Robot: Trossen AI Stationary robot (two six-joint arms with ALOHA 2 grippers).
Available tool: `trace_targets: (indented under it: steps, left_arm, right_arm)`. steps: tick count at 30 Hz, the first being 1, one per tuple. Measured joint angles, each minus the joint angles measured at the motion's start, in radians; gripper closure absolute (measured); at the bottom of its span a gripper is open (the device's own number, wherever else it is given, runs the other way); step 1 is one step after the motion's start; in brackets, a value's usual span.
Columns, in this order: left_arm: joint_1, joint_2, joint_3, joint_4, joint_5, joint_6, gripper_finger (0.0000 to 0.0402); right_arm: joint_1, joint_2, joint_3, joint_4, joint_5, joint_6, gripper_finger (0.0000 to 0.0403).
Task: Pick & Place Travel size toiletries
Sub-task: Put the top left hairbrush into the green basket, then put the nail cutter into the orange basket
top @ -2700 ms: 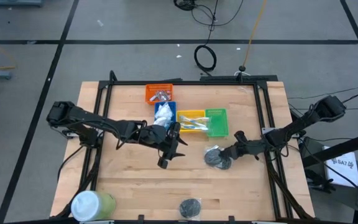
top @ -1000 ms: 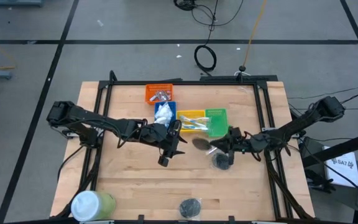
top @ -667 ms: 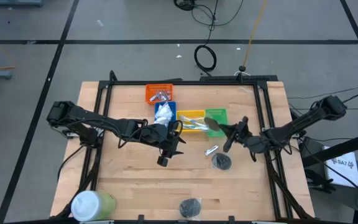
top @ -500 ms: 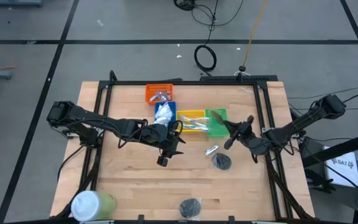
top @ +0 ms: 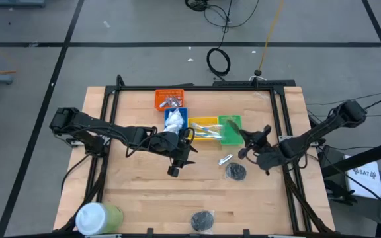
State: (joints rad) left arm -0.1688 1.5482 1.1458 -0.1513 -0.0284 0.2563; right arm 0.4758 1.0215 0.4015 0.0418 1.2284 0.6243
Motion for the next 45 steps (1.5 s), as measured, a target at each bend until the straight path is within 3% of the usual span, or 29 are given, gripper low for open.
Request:
trace_targets:
  steps: [8,11,18,21,24,29,35,38,42,45]
  left_arm:
    - [0.000,0.000,0.000,0.004,0.000,-0.004,0.0204]
    - [0.000,0.000,0.000,0.005,0.000,-0.008,0.0204]
    - [0.000,0.000,0.000,0.007,0.000,-0.011,0.0204]
    - [0.000,0.000,0.000,0.006,0.000,-0.012,0.0204]
    - [0.000,0.000,0.000,0.006,0.000,-0.011,0.0204]
    - [0.000,0.000,0.000,0.005,0.000,-0.007,0.0204]
    - [0.000,0.000,0.000,-0.005,0.000,-0.008,0.0204]
    - [0.000,0.000,0.000,-0.005,0.000,-0.010,0.0204]
    - [0.000,0.004,0.000,0.007,0.000,-0.092,0.0204]
    - [0.001,0.050,0.000,0.088,0.001,-0.139,0.0204]
  right_arm:
    - [-0.053,0.021,0.000,-0.017,-0.086,0.013,0.0401]
    - [-0.066,0.021,0.000,-0.016,-0.150,-0.037,0.0378]
    - [-0.090,0.021,0.000,-0.015,-0.238,-0.049,0.0237]
    - [-0.086,0.016,0.000,0.011,-0.240,-0.200,0.0173]
    - [-0.054,0.001,0.004,0.109,-0.281,-0.386,0.0137]
    - [0.031,0.006,0.134,0.047,-0.364,-0.469,0.0140]
    - [0.124,0.140,0.283,-0.244,-0.517,-0.202,0.0159]
    - [0.136,0.224,0.295,-0.372,-0.667,-0.066,0.0160]
    - [0.135,0.284,0.295,-0.443,-0.816,0.075,0.0160]
    - [0.135,0.284,0.295,-0.455,-0.837,0.112,0.0161]
